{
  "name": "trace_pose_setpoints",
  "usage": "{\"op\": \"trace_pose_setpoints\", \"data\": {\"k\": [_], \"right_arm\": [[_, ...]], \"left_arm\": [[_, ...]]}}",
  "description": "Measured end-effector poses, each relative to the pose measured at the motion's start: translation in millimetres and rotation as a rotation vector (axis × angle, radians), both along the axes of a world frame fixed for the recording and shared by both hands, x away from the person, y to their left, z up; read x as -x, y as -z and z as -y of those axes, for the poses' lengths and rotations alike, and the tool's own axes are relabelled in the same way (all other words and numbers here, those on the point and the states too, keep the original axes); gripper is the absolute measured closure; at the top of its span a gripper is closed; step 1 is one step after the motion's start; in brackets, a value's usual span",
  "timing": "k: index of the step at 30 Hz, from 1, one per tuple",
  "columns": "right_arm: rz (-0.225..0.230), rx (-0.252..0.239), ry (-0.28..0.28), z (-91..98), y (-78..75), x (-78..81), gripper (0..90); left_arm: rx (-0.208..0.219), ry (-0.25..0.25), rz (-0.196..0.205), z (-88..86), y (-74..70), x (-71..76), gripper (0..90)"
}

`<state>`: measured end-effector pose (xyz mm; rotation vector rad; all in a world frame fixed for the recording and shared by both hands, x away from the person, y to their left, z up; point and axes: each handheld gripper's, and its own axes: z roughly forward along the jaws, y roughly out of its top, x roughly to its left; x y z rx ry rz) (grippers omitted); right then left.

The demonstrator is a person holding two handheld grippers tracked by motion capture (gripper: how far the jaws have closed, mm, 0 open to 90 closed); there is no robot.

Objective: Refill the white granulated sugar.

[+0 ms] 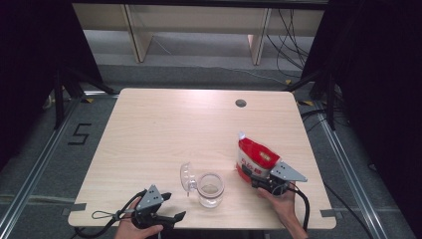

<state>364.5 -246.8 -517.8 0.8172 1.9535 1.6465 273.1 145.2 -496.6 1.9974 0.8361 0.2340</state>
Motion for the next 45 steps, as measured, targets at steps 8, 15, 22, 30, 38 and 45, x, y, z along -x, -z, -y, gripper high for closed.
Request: {"op": "trace_pose_setpoints", "data": {"k": [8,15,22,30,38,45], "right_arm": [[0.011,0.002,0.022,-0.3,-0.7,-1.3,44.7],[0.020,-0.004,0.045,-0.9,-3.6,1.7,46.5],[0.012,0.010,-0.012,1.9,-9.1,4.1,47.4],[0.064,0.043,-0.033,8.2,-25.0,14.1,47.6],[0.119,0.068,-0.077,6.0,-37.7,28.6,47.7],[0.156,0.124,-0.097,1.9,-43.5,42.4,47.8]], "left_arm": [[-0.003,0.000,0.001,0.1,0.0,0.1,20.5],[0.009,0.000,0.007,-0.4,-0.1,-0.2,20.6],[-0.001,0.008,0.024,-2.0,-0.7,-0.8,20.6],[-0.008,0.007,0.027,-3.0,-1.4,-0.7,20.6],[-0.011,0.013,0.034,-4.6,-2.0,-1.1,20.5],[0.001,-0.004,0.017,-3.8,-1.4,0.0,20.5]]}}
